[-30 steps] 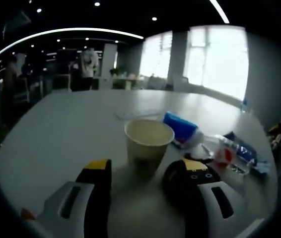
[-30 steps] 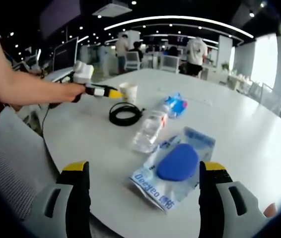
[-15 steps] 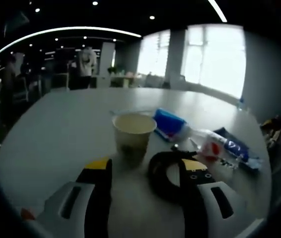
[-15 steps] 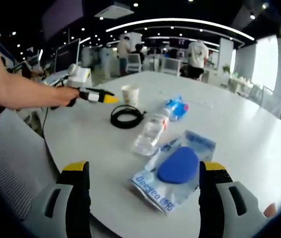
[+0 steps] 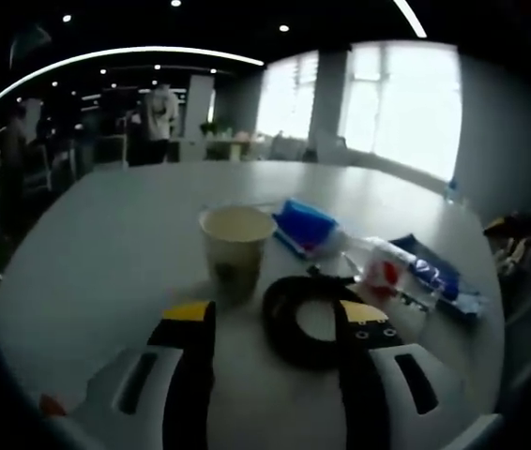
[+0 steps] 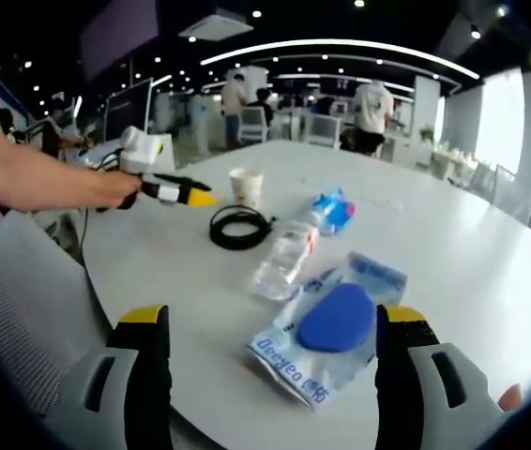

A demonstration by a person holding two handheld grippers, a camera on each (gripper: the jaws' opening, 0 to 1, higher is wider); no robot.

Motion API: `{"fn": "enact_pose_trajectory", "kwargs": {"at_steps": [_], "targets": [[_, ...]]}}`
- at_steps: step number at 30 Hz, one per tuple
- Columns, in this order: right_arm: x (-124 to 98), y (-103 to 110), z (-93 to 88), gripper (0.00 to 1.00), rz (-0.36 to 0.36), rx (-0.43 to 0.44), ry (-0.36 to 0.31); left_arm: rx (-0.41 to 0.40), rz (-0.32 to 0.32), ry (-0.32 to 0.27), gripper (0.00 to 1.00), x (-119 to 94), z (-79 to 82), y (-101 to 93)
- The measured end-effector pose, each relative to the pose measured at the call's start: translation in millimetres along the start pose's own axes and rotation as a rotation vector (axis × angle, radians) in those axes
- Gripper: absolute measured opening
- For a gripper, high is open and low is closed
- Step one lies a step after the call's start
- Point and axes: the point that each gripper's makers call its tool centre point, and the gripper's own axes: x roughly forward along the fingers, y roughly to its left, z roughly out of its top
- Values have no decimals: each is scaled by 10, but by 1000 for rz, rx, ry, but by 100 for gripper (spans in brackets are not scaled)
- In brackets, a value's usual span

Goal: Arrange the tabletop items into an orderly group along one side of the table until the central work area is clear of visible clutter.

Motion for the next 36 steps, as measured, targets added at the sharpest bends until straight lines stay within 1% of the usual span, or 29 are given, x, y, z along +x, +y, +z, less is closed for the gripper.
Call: {"fn": "enact_pose_trajectory", "kwargs": {"at_steps": [8, 14, 19, 25, 30, 36], "targets": [[-5, 1, 27, 91, -5, 2, -13, 14, -18, 17, 48, -66, -43, -111], [-31, -14, 46, 90, -13, 10, -26, 45, -49, 20, 47, -136, -6, -236], [-35, -10, 58, 90, -12, 12, -32, 62, -70, 8, 47, -191, 45, -356], [-41, -8, 61, 90, -12, 13, -35, 71, -97, -3, 46, -187, 95, -512], [-47, -21, 62, 90, -14, 20, -38, 87, -129, -13, 46, -161, 151, -679], [-41, -31, 64, 90, -12, 23, -37, 95, -149, -9, 45, -110, 178, -769]]}}
